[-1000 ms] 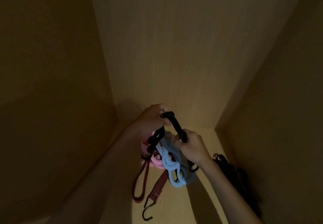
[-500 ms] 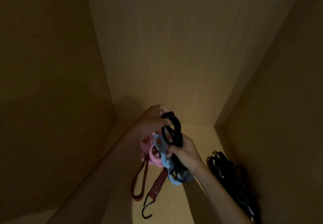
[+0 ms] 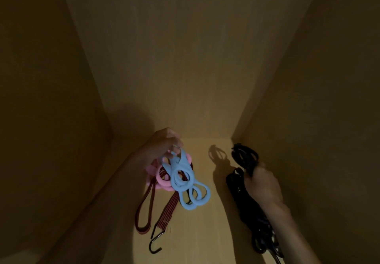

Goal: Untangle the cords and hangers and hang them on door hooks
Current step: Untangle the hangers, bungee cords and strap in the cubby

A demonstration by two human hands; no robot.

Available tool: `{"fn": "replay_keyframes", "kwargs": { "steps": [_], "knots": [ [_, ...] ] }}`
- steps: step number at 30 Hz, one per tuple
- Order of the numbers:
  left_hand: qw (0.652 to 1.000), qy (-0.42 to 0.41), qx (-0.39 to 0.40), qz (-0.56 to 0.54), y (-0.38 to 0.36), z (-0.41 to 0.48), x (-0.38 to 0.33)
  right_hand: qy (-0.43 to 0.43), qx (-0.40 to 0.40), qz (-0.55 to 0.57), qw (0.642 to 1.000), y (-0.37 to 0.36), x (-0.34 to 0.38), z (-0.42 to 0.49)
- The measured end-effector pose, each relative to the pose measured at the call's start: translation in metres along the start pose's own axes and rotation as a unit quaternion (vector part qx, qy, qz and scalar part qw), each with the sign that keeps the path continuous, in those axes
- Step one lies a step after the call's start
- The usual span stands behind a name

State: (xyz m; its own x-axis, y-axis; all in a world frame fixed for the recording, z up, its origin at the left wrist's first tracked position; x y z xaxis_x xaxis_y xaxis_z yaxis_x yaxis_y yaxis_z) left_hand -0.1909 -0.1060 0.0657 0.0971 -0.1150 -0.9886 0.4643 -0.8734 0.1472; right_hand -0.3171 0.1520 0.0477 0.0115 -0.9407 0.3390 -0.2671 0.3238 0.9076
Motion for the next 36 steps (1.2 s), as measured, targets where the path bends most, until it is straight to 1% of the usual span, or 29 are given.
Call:
{"fn": "replay_keyframes", "kwargs": {
  "steps": [3, 8, 11, 16, 20, 24, 26, 27, 30, 31, 34, 36],
  "knots": [
    [1.0, 0.019, -0.007, 0.007, -0.001, -0.001, 0.008, -0.026, -0.014, -0.06, 0.998, -0.006, -0.027, 0.002],
    [1.0, 0.026, 0.004, 0.012, 0.002, -0.002, 0.016, -0.045, -0.033, -0.131, 0.99, -0.057, -0.057, -0.004],
    [0.999, 0.038, -0.004, 0.021, 0.008, -0.003, 0.022, -0.06, -0.045, -0.165, 0.983, -0.066, -0.067, 0.0],
    [0.996, 0.069, -0.016, 0.045, 0.017, -0.007, 0.042, -0.076, -0.033, -0.159, 0.984, -0.064, -0.062, 0.01],
    [0.987, 0.102, 0.018, 0.121, 0.021, -0.014, 0.064, -0.082, -0.044, -0.167, 0.982, -0.059, -0.058, 0.012],
    [0.973, 0.112, 0.044, 0.197, 0.021, -0.017, 0.073, -0.069, -0.067, -0.146, 0.985, -0.046, -0.048, 0.005],
    [0.961, 0.116, 0.061, 0.244, 0.02, -0.019, 0.076, -0.043, -0.081, -0.136, 0.986, -0.042, -0.035, -0.001],
    [0.955, 0.114, 0.072, 0.266, 0.02, -0.019, 0.078, -0.017, -0.092, -0.118, 0.989, -0.039, -0.025, -0.005],
    [0.945, 0.105, 0.087, 0.297, 0.019, -0.02, 0.085, 0.11, -0.141, -0.03, 0.983, -0.035, 0.006, -0.016],
    [0.944, 0.101, 0.088, 0.302, 0.019, -0.02, 0.087, 0.142, -0.131, -0.014, 0.981, -0.038, 0.016, -0.022],
    [0.944, 0.098, 0.082, 0.305, 0.016, -0.021, 0.091, 0.21, -0.016, 0.012, 0.978, -0.07, 0.05, -0.034],
    [0.949, 0.089, 0.063, 0.297, 0.016, -0.023, 0.089, 0.274, 0.037, -0.004, 0.961, -0.094, 0.073, -0.045]
  ]
}}
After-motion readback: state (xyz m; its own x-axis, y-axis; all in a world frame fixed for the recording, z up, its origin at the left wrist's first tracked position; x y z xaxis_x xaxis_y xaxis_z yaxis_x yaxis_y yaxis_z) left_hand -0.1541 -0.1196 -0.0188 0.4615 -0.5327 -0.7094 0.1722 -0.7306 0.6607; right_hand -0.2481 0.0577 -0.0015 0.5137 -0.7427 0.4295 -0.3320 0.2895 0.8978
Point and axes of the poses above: each hand's wrist, its own z-axis towards the middle knuckle, its own y-axis out of the back of the hand, x = y × z, the point moved 9 cm from there along z, towards the middle knuckle, and after that the axes turned 15 degrees about -y, right-handed, at the moved point
